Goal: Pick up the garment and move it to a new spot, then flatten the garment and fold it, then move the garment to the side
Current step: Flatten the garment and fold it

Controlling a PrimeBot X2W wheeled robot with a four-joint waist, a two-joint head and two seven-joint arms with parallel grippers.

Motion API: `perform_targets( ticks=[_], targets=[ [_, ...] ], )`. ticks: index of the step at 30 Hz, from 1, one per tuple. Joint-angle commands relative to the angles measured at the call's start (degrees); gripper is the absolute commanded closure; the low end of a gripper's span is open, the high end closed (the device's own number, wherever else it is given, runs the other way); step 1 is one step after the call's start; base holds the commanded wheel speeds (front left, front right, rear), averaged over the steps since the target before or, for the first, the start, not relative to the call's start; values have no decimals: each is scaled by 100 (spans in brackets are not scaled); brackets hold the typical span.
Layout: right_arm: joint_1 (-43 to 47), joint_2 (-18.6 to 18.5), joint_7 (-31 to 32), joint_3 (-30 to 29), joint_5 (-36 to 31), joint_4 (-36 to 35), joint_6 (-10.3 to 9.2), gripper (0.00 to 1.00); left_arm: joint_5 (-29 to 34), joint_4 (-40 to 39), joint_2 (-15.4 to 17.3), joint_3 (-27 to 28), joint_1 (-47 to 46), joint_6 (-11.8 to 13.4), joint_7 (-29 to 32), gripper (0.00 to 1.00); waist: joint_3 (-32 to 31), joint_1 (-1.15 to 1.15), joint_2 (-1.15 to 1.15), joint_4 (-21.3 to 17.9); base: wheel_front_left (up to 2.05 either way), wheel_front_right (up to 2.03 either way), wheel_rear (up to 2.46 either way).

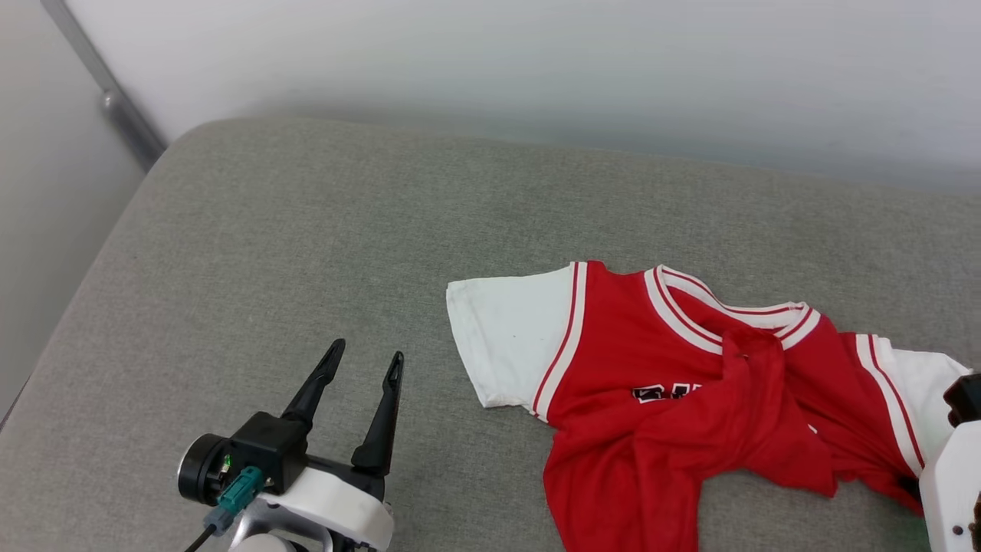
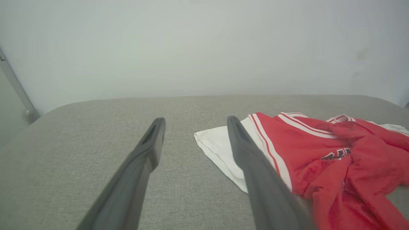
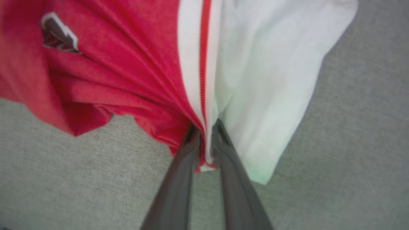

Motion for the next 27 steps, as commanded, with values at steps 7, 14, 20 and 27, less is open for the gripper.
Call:
perform_targets(
  ticks=[7, 14, 20, 27],
  targets=[
    [33, 424, -831, -394, -289, -450, -4, 0, -191, -53, -32, 61, -240, -186, -38, 0, 39, 0, 0, -316, 0, 0, 0],
    [14, 824, -2140, -933, -315, -1382, -4, 0, -497, -138, 176, 258, -582, -361, 303, 0, 157, 0, 0, -715, 0, 0, 0],
    [128, 1413, -3295, -1342, -575, -2054, -3, 0, -940, -302, 585, 306, -1138, -720, 1228, 0, 410, 0, 0, -1144, 0, 0, 0],
    [278, 1848, -4221, -1502, -985, -2319, -3, 0, -1766, -288, 1442, 211, -1937, -902, 3444, 0, 728, 0, 0, -1565, 0, 0, 0]
  ],
)
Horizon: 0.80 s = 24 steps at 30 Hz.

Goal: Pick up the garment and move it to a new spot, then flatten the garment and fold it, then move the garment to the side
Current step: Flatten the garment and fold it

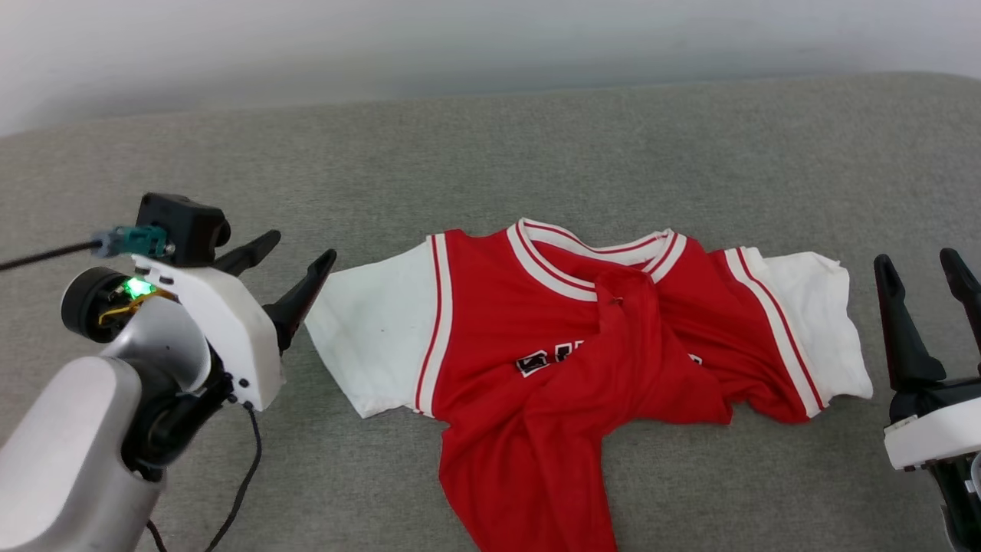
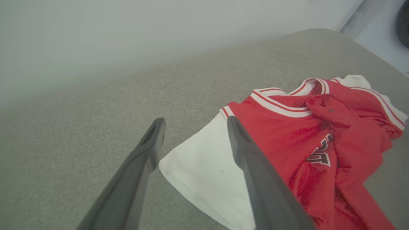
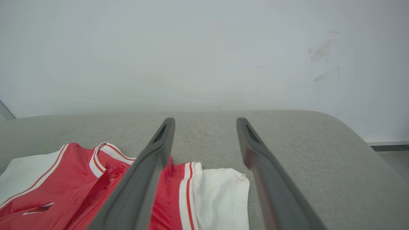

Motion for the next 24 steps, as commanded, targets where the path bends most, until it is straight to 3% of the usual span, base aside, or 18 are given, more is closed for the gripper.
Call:
perform_targets(
  ticks=[1, 7, 9, 15, 23, 24],
  targets=[
    [33, 42, -45, -22, -20, -8, -2, 0, -66, 37, 48, -46, -71, -12, 176, 0, 161, 0, 0, -162, 0, 0, 0],
    [50, 311, -39, -104, -343, 194, -2, 0, -666, 313, 674, -348, -504, -66, 1892, 0, 447, 0, 0, -446, 0, 0, 0],
    [-4, 374, -46, -52, -408, 232, -2, 0, -752, 377, 860, -387, -639, -72, 2204, 0, 558, 0, 0, -524, 0, 0, 0],
    [-159, 446, -198, 78, -557, 263, -2, 0, -636, 710, 1073, -397, -816, -17, 2391, 0, 862, 0, 0, -716, 0, 0, 0],
    [-374, 509, -160, 148, -576, -77, -2, 0, -559, 1138, 1088, -501, -816, 28, 2439, 0, 1114, 0, 0, -847, 0, 0, 0],
    [-384, 525, -152, 141, -572, -113, -2, 0, -607, 1196, 1036, -541, -792, 20, 2466, 73, 1129, 0, 0, -848, 0, 0, 0]
  ],
)
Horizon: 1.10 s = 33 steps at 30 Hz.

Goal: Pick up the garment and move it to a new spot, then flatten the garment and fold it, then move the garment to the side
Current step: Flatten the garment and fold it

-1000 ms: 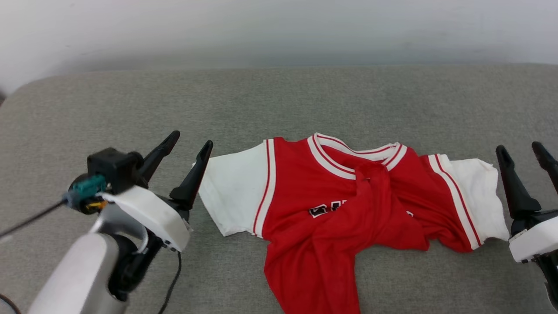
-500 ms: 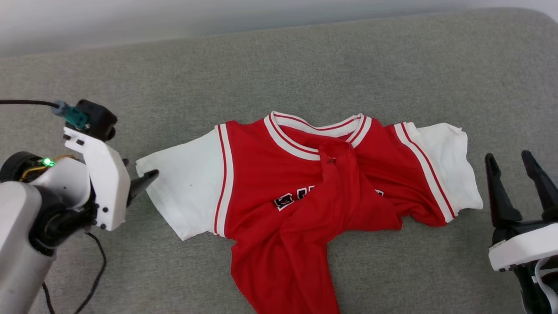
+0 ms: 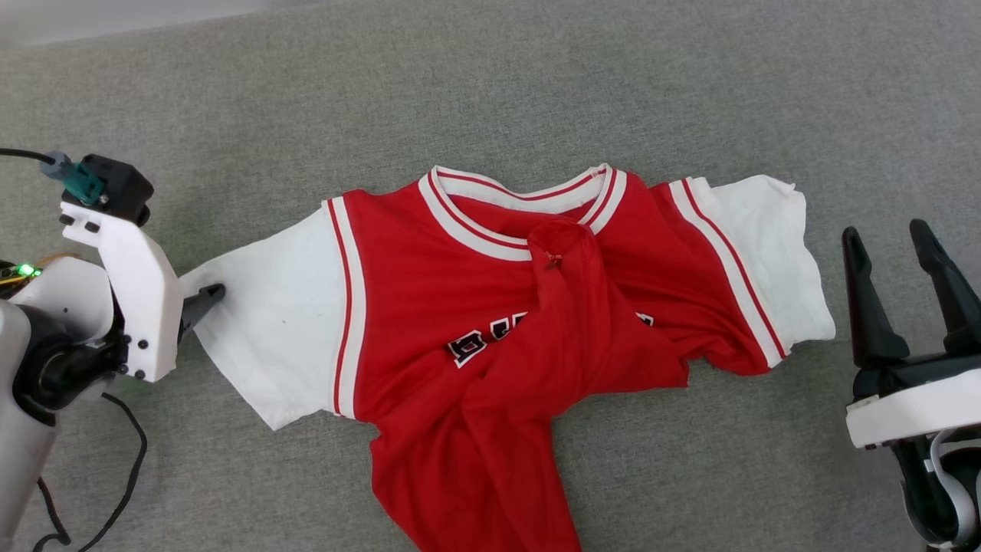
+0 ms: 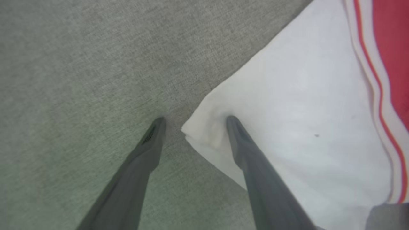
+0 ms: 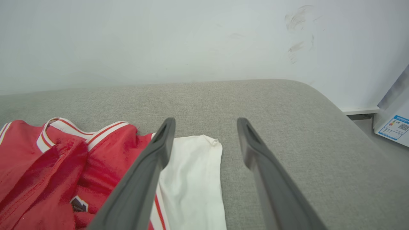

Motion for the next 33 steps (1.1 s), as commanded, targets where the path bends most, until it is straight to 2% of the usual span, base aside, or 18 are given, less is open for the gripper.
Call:
perform_targets(
  ticks=[1, 5, 8, 13, 16, 20, 22, 25, 29, 33],
  targets=[
    [-99, 80, 34, -20, 37, -51, -2, 0, -2, 122, -107, -169, 135, -11, 49, 100, 23, 0, 0, -3, 0, 0, 0],
    [-80, 136, 246, -94, 97, -176, -2, 0, -12, 123, -178, -172, 97, -37, -140, 100, 11, 0, 0, 25, 0, 0, 0],
    [-34, 42, 491, -154, 22, -241, -2, 0, 47, 69, -180, -100, 39, -42, -408, 100, -113, 0, 0, 113, 0, 0, 0],
    [137, -261, 1277, -199, 7, -359, -2, 0, 188, -65, -264, 49, 94, 87, -992, 100, -360, 0, 0, 381, 0, 0, 0],
    [155, -580, 1945, -214, -2, -464, -3, 0, 348, -278, -220, 82, 157, 170, -1266, 100, -497, 0, 0, 542, 0, 0, 0],
    [127, -871, 3328, -381, -50, -519, -4, 0, 271, -784, -236, 193, 433, 239, -1569, 100, -666, 0, 0, 784, 0, 0, 0],
    [18, -946, 3976, -432, 56, -597, -2, 0, 265, -1145, -131, 214, 553, 213, -1610, 100, -712, 0, 0, 905, 0, 0, 0],
    [-164, -1268, 4815, -404, 73, -648, -3, 0, 342, -1690, 24, 240, 712, 259, -1639, 100, -707, 0, 0, 1097, 0, 0, 0],
    [-510, -1589, 5521, -357, 208, -468, -3, 0, 370, -2353, 132, 359, 885, 385, -1731, 100, -634, 0, 0, 1331, 0, 0, 0],
    [-917, -1801, 5968, -317, 302, 13, -3, 0, 410, -2917, 160, 322, 1028, 446, -1732, 100, -524, 0, 0, 1546, 0, 0, 0]
  ],
)
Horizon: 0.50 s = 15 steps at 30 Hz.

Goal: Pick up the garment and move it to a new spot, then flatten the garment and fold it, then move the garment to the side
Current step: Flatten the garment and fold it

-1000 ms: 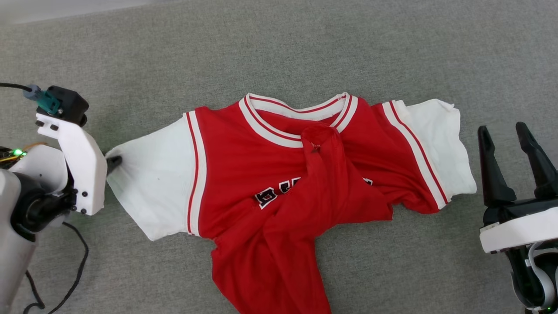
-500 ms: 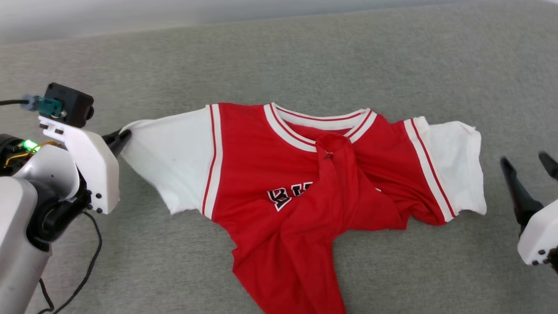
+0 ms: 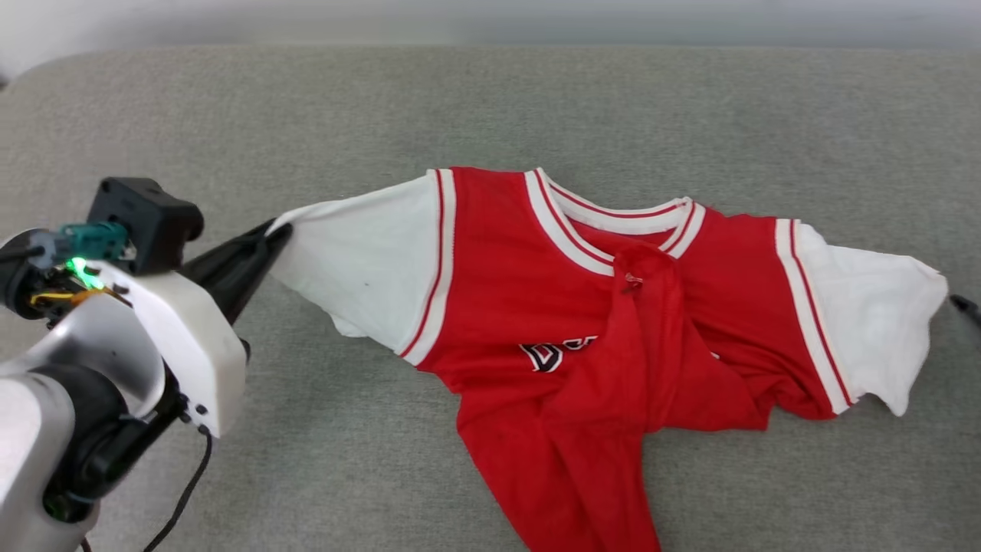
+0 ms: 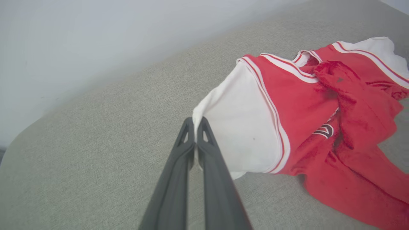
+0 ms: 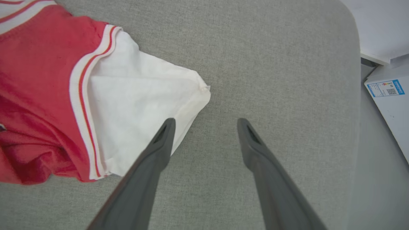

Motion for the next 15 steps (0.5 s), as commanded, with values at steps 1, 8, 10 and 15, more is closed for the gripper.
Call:
perform_targets(
  ticks=[1, 8, 10, 15],
  targets=[
    [-162, -67, 110, 5, 55, 169, -4, 0, 59, -152, 14, -28, 69, 15, -12, 100, 105, 0, 0, 150, 0, 0, 0],
    [-774, -239, 351, 50, -13, 1106, -4, 0, 269, -718, -77, -208, -8, 50, -37, 100, 447, 0, 0, 476, 0, 0, 0],
    [-851, -252, 394, 58, 54, 1333, -4, 0, 330, -812, -116, -265, -66, 30, -42, 100, 531, 0, 0, 573, 0, 0, 0],
    [-762, -357, 416, 333, 222, 1651, -3, 0, 440, -893, -287, -369, -195, -1, -201, 100, 656, 0, 0, 760, 0, 0, 0]
  ],
)
